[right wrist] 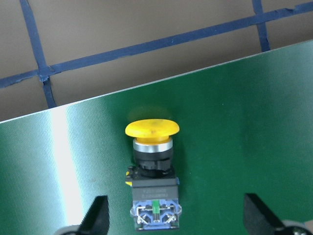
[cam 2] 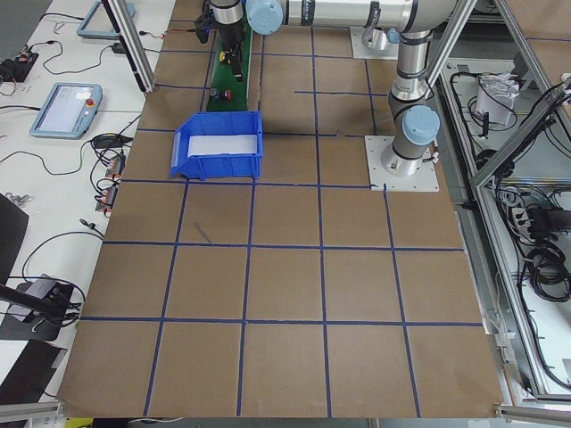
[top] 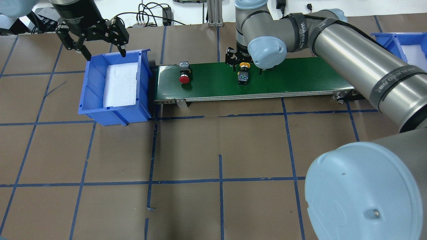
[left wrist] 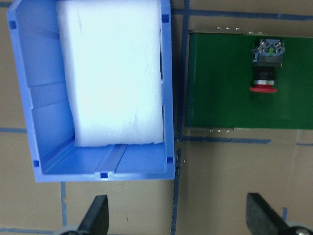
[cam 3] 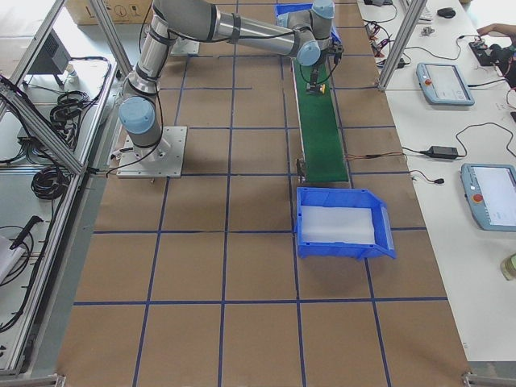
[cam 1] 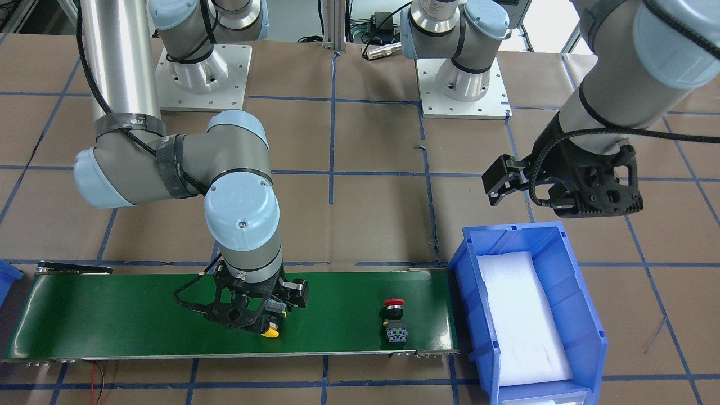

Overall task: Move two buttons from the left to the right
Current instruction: 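Grasp and lift the yellow button with the right gripper while the left gripper withdraws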

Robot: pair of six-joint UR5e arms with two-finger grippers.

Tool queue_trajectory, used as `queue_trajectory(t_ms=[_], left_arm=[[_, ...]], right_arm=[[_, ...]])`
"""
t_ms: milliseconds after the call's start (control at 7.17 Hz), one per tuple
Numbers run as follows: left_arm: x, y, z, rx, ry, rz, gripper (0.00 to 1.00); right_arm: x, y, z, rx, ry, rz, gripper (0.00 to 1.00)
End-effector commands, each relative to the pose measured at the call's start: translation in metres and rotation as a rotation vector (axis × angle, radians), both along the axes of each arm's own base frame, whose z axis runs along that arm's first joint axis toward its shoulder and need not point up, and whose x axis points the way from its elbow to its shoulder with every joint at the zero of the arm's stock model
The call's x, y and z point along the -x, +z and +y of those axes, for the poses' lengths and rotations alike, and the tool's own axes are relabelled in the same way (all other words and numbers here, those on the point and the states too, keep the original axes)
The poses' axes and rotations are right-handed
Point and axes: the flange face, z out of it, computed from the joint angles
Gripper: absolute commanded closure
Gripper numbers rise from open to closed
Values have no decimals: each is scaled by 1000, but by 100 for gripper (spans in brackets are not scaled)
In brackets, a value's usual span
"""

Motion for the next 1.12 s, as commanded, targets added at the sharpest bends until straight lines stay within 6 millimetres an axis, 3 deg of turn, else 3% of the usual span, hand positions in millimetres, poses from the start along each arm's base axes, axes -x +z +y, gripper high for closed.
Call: queue_trajectory(t_ms=[0,140,419,837,977], left_arm=[[0,14,16,12,0,10,0],[0,18,24,16,0,7,0],[-2,5,36,12,-26,9,0],[0,16,40,78,-28,-5,0],[1,18,41,80,-30,0,0]], right_arm=[[-3,-13,-1,-6,5,-1,5],[-4,-16,0,-12,10,-6,8],[5,-16,-4,-20,47,-9,34],[9,-15,-5,-25,135,-3,76],[19,-9,-8,-28,148,-6,85]])
